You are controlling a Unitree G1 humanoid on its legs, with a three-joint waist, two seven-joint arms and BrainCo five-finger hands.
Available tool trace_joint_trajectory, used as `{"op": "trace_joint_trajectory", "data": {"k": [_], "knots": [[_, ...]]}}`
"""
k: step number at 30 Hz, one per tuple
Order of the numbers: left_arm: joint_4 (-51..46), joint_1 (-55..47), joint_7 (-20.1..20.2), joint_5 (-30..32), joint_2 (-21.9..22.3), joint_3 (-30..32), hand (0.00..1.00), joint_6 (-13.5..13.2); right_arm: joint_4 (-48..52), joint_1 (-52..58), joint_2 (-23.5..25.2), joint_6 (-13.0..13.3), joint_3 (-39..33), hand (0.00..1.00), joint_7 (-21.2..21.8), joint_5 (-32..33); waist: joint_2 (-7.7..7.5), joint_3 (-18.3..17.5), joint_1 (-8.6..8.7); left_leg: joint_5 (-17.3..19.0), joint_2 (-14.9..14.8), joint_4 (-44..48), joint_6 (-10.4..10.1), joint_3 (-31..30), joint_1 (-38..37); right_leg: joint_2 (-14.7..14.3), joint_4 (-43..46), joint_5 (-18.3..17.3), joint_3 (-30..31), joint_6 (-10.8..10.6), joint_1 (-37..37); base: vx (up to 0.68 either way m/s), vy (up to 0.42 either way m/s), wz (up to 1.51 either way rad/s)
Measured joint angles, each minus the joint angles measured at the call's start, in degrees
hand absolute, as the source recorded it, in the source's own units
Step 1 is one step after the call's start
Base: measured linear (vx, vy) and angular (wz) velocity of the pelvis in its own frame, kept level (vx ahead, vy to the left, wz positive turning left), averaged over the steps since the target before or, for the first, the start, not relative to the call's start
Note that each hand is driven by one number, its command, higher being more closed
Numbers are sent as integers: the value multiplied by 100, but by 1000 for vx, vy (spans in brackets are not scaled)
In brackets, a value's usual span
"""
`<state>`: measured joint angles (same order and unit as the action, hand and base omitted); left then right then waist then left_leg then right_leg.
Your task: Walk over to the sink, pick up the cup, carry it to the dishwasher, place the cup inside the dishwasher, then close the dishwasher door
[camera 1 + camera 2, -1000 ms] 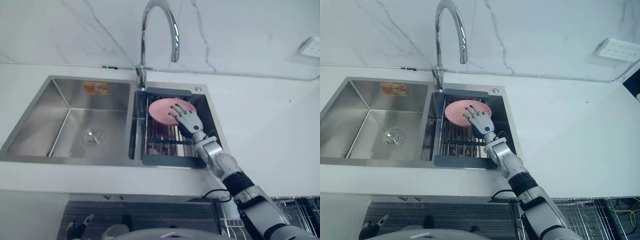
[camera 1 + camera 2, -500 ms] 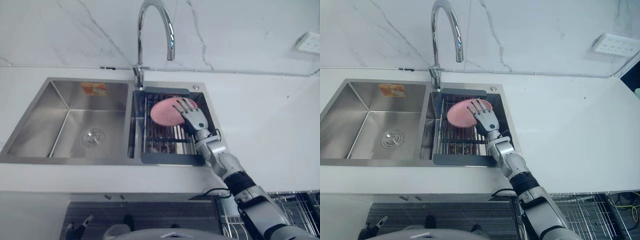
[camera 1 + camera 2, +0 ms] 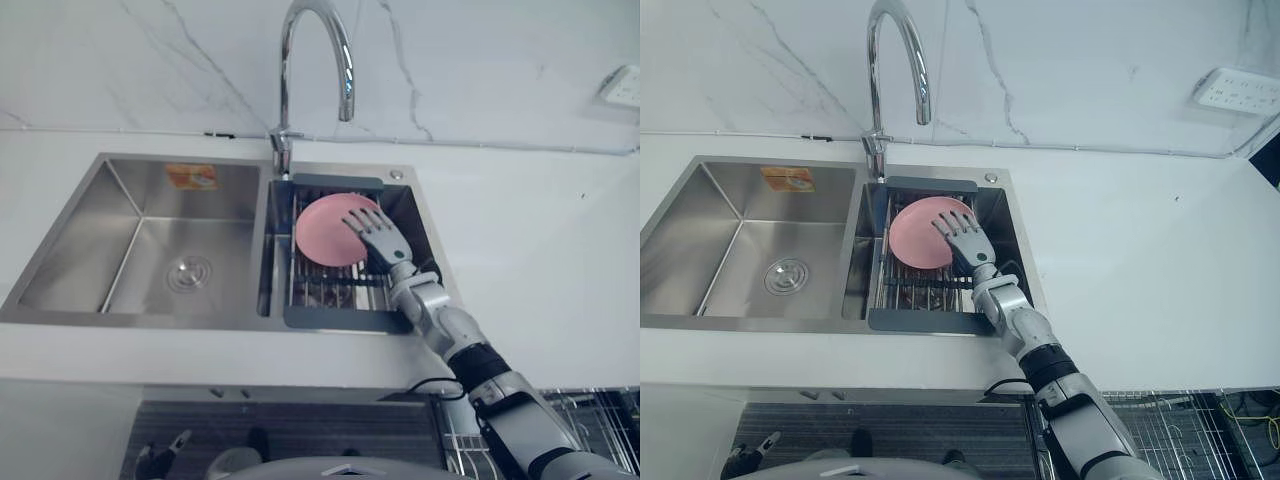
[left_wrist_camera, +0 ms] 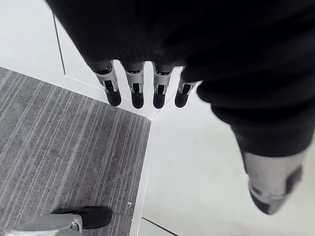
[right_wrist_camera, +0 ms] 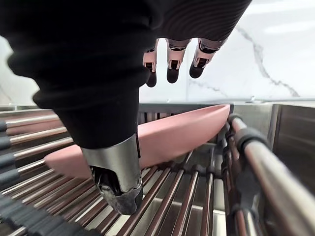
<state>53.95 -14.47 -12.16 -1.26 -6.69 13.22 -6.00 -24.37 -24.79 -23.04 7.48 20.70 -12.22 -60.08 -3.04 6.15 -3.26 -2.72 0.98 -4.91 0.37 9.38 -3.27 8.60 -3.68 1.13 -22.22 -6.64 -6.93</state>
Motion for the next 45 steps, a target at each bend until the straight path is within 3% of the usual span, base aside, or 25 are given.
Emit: {"op": "trace_joint_trajectory", "data": {"k": [12,19,34,43,44,45], "knots": [[-172,-48,19,-90,-14,-92,0,178,500,107,-271,277,115,0,1058,7,-14,-31,9,3,2,0,-4,-4,20,-1,-26,0,-8,0,-1,0,0,0],[-396,-72,23,-90,-17,-94,0,254,939,295,-437,404,116,0,1285,7,-16,-33,21,4,-9,0,-5,57,15,-7,-15,20,118,3,36,-10,-1,-5],[-558,-99,52,-88,-73,-330,0,544,814,326,-465,331,242,0,1300,-17,-56,-65,-5,-27,4,0,24,9,19,3,15,42,69,3,56,-23,-3,0],[-621,-105,144,-87,-131,-445,0,673,58,-50,-466,49,389,0,1302,-115,-128,-123,-105,-54,17,-2,39,-53,30,13,-13,40,-55,2,6,-26,1,5],[-640,-100,156,-87,-131,-449,0,710,-36,-79,-466,-29,388,100,1301,-128,-128,-123,-127,-53,24,-2,38,-77,43,15,-22,40,-66,1,4,-19,6,7],[-654,-104,166,-87,-131,-451,0,723,-92,-101,-466,-50,387,100,1299,-147,-128,-123,-133,-53,27,-2,38,-90,50,16,-25,39,-70,0,2,-9,6,10]]}}
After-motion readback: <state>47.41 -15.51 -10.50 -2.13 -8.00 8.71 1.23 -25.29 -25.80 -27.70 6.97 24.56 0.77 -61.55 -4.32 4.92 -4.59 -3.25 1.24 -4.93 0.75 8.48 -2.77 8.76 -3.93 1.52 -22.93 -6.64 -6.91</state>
